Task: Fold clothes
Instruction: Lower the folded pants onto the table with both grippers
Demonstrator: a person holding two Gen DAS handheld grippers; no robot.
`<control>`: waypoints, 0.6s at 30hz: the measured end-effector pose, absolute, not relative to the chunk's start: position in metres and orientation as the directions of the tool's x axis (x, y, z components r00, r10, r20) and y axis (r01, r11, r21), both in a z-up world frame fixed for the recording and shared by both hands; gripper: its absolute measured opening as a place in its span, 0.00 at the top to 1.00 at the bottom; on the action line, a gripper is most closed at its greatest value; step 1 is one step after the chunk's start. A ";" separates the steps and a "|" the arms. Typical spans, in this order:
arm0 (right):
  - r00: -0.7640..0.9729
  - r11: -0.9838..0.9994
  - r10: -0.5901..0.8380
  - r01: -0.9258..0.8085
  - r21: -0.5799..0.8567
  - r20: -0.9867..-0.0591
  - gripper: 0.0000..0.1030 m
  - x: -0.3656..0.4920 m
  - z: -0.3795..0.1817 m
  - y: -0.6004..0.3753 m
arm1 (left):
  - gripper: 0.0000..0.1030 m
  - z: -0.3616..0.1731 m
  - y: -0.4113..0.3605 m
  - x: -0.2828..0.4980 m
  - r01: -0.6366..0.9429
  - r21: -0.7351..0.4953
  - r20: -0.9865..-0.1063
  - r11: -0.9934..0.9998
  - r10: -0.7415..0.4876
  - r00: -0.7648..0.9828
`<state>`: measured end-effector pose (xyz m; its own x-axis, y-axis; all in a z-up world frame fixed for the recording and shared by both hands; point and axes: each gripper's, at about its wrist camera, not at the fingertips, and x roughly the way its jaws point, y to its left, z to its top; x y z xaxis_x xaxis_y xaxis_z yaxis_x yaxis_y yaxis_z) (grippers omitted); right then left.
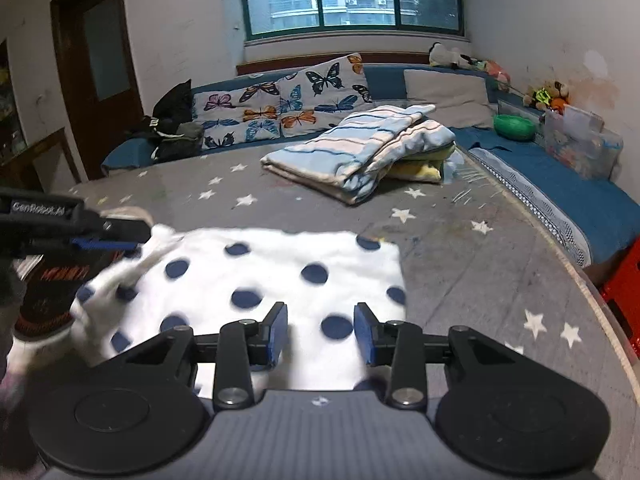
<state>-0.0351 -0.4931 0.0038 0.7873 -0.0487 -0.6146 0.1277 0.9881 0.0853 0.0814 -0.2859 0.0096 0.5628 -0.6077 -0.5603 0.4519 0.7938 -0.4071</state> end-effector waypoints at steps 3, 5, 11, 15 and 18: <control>0.796 0.988 -0.063 0.134 0.074 -0.602 0.64 -0.053 0.002 -0.486 | 0.68 0.007 -0.287 0.072 0.480 -0.350 -0.567 0.805 -0.590 0.575; 0.795 0.990 -0.075 0.132 0.051 -0.602 0.64 -0.066 0.000 -0.482 | 0.68 0.004 -0.286 0.070 0.487 -0.339 -0.571 0.805 -0.587 0.573; 0.775 0.989 -0.115 0.146 -0.001 -0.621 0.65 -0.097 -0.010 -0.478 | 0.69 -0.001 -0.282 0.070 0.481 -0.331 -0.571 0.812 -0.578 0.583; 0.765 0.987 -0.135 0.160 -0.017 -0.630 0.65 -0.109 -0.012 -0.479 | 0.68 -0.003 -0.278 0.073 0.460 -0.332 -0.583 0.823 -0.563 0.586; 0.769 0.987 -0.151 0.157 -0.046 -0.621 0.64 -0.117 -0.007 -0.475 | 0.67 -0.003 -0.274 0.071 0.455 -0.334 -0.583 0.825 -0.561 0.588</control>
<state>-0.1171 -0.4750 -0.0071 0.7692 -0.1510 -0.6209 0.1570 0.9866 -0.0455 0.0713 -0.2741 -0.0028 0.5880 -0.5607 -0.5830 0.4554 0.8251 -0.3343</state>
